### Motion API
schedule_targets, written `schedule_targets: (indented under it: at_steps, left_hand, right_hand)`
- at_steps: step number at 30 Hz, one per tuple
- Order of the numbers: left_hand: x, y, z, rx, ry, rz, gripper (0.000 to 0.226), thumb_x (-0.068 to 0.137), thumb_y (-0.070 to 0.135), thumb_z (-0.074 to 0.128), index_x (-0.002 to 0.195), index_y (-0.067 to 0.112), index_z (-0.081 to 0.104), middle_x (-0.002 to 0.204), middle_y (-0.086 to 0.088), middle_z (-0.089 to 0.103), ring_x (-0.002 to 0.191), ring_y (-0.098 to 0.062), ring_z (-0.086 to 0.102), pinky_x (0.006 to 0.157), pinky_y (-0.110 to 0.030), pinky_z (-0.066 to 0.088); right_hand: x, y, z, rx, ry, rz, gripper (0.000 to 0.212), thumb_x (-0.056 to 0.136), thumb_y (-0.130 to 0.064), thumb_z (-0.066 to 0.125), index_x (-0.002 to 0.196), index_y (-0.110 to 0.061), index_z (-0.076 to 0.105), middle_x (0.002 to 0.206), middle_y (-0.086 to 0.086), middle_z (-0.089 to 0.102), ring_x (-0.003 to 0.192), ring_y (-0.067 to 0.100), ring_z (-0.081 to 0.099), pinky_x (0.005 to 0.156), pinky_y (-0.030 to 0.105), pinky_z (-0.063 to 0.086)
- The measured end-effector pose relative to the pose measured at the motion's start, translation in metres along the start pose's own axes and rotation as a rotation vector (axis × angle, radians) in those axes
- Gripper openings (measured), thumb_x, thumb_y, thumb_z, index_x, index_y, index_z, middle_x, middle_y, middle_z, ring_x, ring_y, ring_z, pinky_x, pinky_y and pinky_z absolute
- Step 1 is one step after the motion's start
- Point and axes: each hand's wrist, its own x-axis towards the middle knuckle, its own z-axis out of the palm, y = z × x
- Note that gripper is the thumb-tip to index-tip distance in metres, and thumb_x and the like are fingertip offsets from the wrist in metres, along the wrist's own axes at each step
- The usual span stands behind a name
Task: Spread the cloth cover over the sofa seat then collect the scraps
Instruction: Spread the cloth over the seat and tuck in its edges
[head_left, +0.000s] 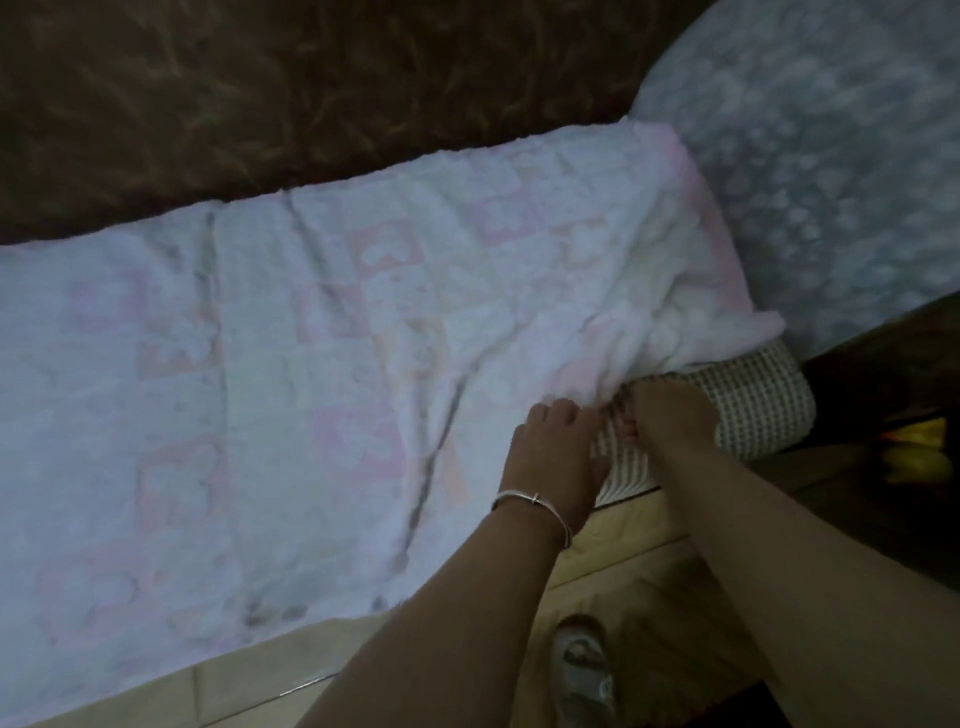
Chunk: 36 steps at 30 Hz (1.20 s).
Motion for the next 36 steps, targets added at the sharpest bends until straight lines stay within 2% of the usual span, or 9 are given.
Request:
schedule_targets:
  at_steps: [4,7,9,13,18,26,31,34,36]
  left_hand:
    - [0.037,0.022,0.024,0.226,0.178,-0.023,0.033,0.06,0.028,0.072,0.093,0.027,0.068,0.107,-0.003,0.068,0.097,-0.026,0.066,0.072,-0.034,0.053]
    - [0.061,0.021,0.029,0.296,0.207,-0.143,0.035,0.067,0.025,0.046,0.097,0.03,0.064,0.105,0.001,0.069,0.088,-0.022,0.068,0.066,-0.031,0.054]
    - [0.073,0.017,0.029,0.375,0.21,-0.183,0.033,0.066,0.024,0.052,0.097,0.029,0.058,0.097,-0.002,0.069,0.079,-0.024,0.067,0.06,-0.032,0.053]
    - [0.094,0.022,0.017,0.393,0.268,-0.282,0.018,0.079,0.013,0.057,0.097,0.014,0.062,0.089,-0.01,0.065,0.076,-0.032,0.064,0.063,-0.037,0.05]
    - [0.114,0.027,0.002,0.288,0.13,-0.291,0.029,0.092,0.03,0.045,0.113,0.01,0.049,0.112,-0.012,0.062,0.108,-0.032,0.055,0.091,-0.04,0.037]
    - [0.104,0.069,0.015,-0.018,-0.227,-0.122,0.019,0.087,0.032,0.057,0.078,0.015,0.057,0.101,-0.016,0.066,0.098,-0.03,0.06,0.07,-0.027,0.036]
    - [0.109,0.07,0.018,-0.085,-0.266,-0.174,0.024,0.083,0.025,0.06,0.102,0.016,0.049,0.107,-0.013,0.063,0.085,-0.026,0.056,0.068,-0.028,0.038]
    - [0.111,0.069,0.015,-0.127,-0.311,-0.198,0.041,0.087,0.021,0.058,0.126,0.016,0.046,0.117,-0.013,0.062,0.092,-0.024,0.056,0.078,-0.032,0.045]
    - [0.113,0.069,0.017,-0.092,-0.39,-0.182,0.045,0.089,0.02,0.056,0.133,0.019,0.048,0.13,-0.009,0.058,0.114,-0.024,0.056,0.092,-0.026,0.044]
  right_hand:
    - [0.028,0.002,-0.025,0.54,-0.149,0.238,0.022,0.092,0.003,0.042,0.103,0.002,0.061,0.074,0.012,0.059,0.062,0.02,0.057,0.049,0.024,0.055]
    - [0.038,-0.007,-0.028,0.799,-0.308,0.225,0.027,0.093,0.011,0.039,0.108,-0.001,0.059,0.082,0.011,0.061,0.069,0.016,0.058,0.05,0.017,0.056]
    - [0.043,-0.013,-0.027,0.948,-0.401,0.258,0.026,0.094,0.011,0.038,0.096,-0.003,0.06,0.081,0.01,0.065,0.072,0.018,0.063,0.053,0.02,0.058]
    - [0.049,-0.028,-0.02,1.043,-0.507,0.297,0.03,0.095,0.006,0.041,0.073,-0.008,0.056,0.045,0.0,0.064,0.039,0.006,0.059,0.036,0.01,0.046]
    - [0.057,-0.033,-0.022,0.768,-0.636,0.21,0.027,0.094,-0.012,0.051,0.067,-0.014,0.051,0.034,-0.008,0.047,0.022,-0.001,0.034,0.027,0.006,0.021]
    - [0.066,-0.022,-0.072,0.224,-0.426,0.163,0.011,0.092,-0.001,0.054,0.086,-0.011,0.054,0.047,0.002,0.059,0.025,0.001,0.051,0.025,0.009,0.033]
    - [0.079,-0.023,-0.083,-0.409,-0.418,0.135,0.027,0.091,-0.028,0.057,0.069,-0.013,0.056,0.063,0.006,0.052,0.052,0.017,0.048,0.046,0.02,0.042]
    - [0.086,-0.028,-0.088,-0.534,-0.218,-0.019,0.056,0.088,-0.048,0.056,0.122,-0.004,0.057,0.113,0.017,0.063,0.102,0.03,0.061,0.087,0.036,0.05]
    - [0.086,-0.034,-0.091,-0.703,0.044,-0.185,0.073,0.086,-0.049,0.058,0.139,-0.003,0.038,0.141,0.019,0.044,0.13,0.034,0.043,0.106,0.042,0.037]
